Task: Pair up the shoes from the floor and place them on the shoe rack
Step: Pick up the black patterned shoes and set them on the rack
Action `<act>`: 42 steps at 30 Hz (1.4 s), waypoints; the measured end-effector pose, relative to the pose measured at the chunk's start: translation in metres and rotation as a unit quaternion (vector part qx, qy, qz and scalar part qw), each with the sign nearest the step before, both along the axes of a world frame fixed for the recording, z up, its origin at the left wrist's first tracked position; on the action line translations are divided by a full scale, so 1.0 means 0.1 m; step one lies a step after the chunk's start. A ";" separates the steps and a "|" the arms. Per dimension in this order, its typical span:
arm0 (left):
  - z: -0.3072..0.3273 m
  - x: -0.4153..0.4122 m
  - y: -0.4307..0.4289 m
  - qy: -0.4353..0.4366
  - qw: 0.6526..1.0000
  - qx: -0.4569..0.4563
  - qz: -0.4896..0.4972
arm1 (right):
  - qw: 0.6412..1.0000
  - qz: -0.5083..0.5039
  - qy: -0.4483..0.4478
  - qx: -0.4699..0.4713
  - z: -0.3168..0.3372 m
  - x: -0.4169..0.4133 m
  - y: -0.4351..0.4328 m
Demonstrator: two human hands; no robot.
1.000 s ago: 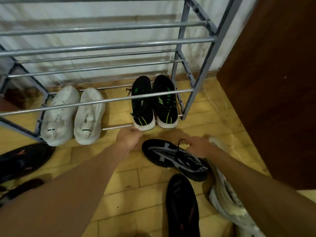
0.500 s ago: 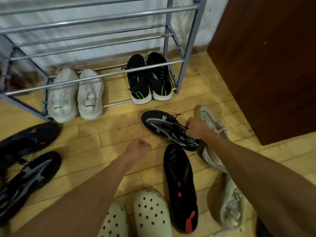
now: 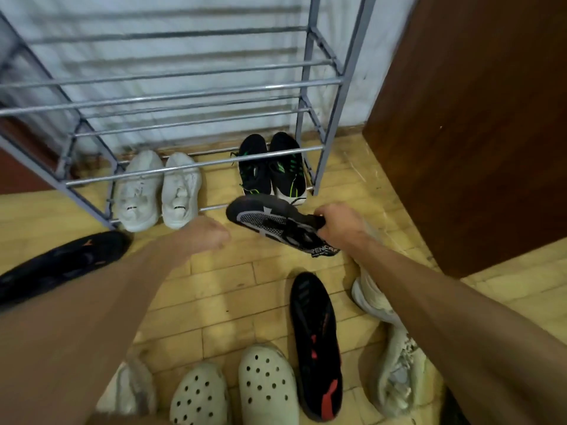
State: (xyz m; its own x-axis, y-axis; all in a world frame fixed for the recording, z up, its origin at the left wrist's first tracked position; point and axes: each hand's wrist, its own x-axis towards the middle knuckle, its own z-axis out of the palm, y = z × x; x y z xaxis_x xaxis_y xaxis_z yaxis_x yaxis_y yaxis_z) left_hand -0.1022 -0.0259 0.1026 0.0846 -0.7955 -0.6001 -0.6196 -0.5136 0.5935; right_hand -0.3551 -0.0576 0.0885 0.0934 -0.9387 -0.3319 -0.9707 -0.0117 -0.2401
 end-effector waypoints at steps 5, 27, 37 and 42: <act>0.89 0.16 0.09 0.034 0.999 -0.026 0.030 | 0.977 0.000 -0.215 -0.018 0.91 0.40 0.01; 1.72 2.11 1.37 0.219 0.906 -0.200 0.301 | 0.901 0.066 -0.406 0.135 1.97 3.13 0.81; 0.14 2.82 1.64 0.068 0.956 -0.037 0.283 | 0.946 0.038 -0.290 0.142 0.67 3.47 0.73; -0.74 3.08 1.88 -0.191 0.951 0.121 0.213 | 0.957 0.094 -0.222 0.163 0.13 3.38 0.64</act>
State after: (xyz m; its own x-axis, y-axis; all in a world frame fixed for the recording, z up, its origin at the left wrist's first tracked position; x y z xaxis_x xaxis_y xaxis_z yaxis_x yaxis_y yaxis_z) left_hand 0.2055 0.1617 0.0283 0.6166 -0.4823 -0.6223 -0.4705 -0.8595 0.2000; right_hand -0.0172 0.0063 0.1015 0.4502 -0.7453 -0.4919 -0.7603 -0.0311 -0.6488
